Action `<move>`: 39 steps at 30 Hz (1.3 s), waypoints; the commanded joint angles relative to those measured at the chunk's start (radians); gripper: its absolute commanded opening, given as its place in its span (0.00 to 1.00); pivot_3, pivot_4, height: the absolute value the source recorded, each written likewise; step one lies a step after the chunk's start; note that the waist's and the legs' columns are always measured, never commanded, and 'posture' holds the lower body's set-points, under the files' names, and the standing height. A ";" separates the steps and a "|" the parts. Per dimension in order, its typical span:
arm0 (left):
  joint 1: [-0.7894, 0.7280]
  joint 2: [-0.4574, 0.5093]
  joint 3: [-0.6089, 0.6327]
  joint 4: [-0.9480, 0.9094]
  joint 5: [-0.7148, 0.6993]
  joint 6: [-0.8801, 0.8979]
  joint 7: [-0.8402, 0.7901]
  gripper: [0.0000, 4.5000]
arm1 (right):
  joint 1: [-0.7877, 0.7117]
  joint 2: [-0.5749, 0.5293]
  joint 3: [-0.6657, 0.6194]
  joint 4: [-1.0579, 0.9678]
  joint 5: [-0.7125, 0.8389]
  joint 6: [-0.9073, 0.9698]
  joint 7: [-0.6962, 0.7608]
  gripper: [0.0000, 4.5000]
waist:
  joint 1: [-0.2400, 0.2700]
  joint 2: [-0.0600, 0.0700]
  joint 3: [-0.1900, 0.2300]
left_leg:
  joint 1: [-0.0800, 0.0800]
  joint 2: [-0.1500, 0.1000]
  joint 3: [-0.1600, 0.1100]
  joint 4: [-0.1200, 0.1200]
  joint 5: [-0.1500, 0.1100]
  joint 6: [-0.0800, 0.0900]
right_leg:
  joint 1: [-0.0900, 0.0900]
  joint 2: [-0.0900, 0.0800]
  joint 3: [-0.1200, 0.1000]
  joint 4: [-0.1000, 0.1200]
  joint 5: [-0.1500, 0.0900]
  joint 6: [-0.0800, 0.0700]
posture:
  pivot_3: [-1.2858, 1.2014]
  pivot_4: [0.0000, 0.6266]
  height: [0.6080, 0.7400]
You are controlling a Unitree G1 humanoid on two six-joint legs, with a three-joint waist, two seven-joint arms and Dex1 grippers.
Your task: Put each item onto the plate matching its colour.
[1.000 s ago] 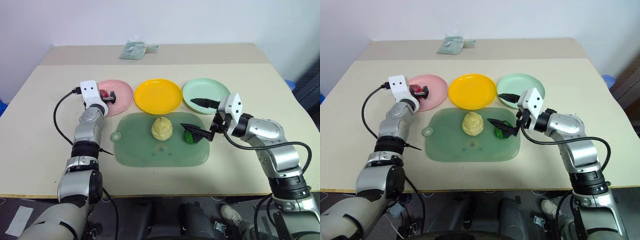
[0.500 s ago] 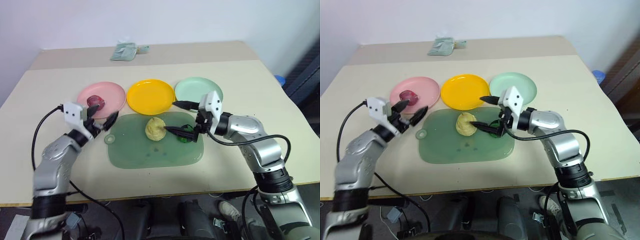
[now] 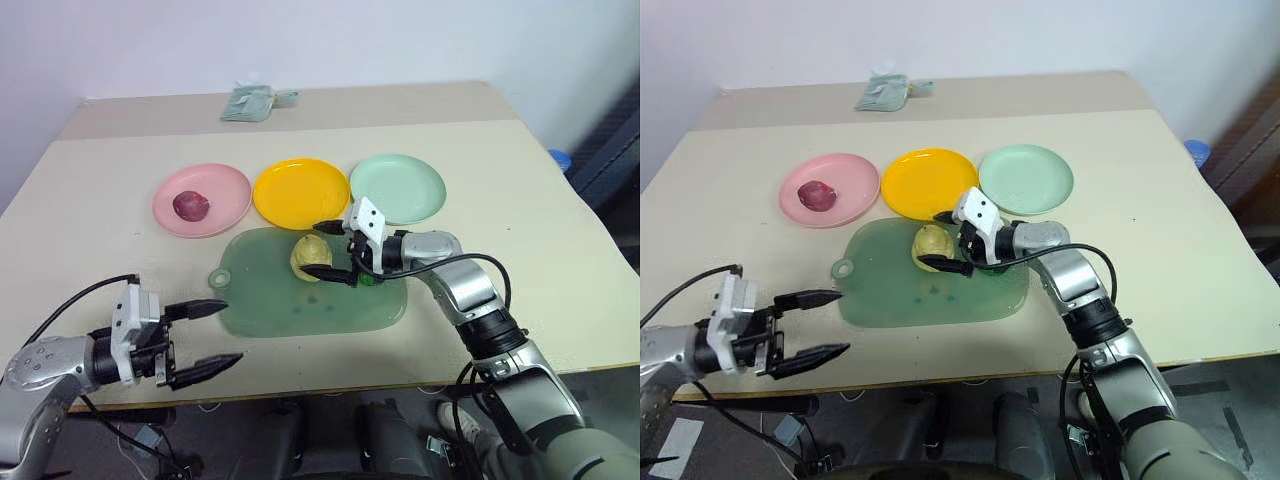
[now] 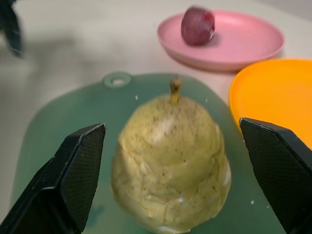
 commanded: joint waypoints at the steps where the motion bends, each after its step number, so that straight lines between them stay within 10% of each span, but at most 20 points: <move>1: 0.002 0.006 0.030 -0.035 -0.009 -0.025 -0.008 0.99 | -0.024 0.015 0.003 0.002 -0.010 -0.024 0.021 1.00 | -0.001 0.000 0.000 | 0.000 0.000 0.000 0.000 0.000 0.000 | 0.000 0.000 0.000 0.000 0.000 0.000 | 0.52 0.24 1.00; 8: 0.013 -0.025 0.033 -0.060 -0.014 -0.021 0.038 1.00 | -0.025 0.041 -0.010 0.002 -0.025 -0.029 0.020 0.57 | -0.003 0.000 0.000 | 0.000 0.000 0.000 -0.001 0.000 0.000 | 0.000 0.000 0.000 0.000 0.000 0.000 | 0.52 0.24 1.00; 16: -0.041 -0.118 0.027 -0.086 -0.047 0.028 0.205 1.00 | -0.150 0.105 -0.088 0.028 0.027 -0.002 -0.027 0.57 | -0.003 0.001 0.000 | 0.000 0.000 0.000 -0.001 0.000 0.000 | -0.001 0.000 0.001 0.000 0.000 0.000 | 0.52 0.24 1.00; 34: -0.062 -0.224 -0.005 -0.192 -0.010 0.040 0.448 1.00 | -0.636 0.368 -0.222 1.101 -0.197 -0.561 -0.436 0.57 | -0.012 0.001 0.000 | 0.001 0.000 0.003 -0.002 0.003 -0.005 | -0.001 0.002 0.003 0.005 0.000 -0.001 | 0.52 0.24 1.00; 39: -0.055 -0.219 0.002 -0.195 -0.012 0.038 0.452 1.00 | -0.639 0.361 -0.241 1.120 -0.218 -0.578 -0.437 0.98 | -0.010 0.002 0.000 | 0.001 0.000 0.003 -0.002 0.003 -0.005 | -0.002 0.004 0.004 0.007 -0.001 -0.002 | 0.52 0.24 1.00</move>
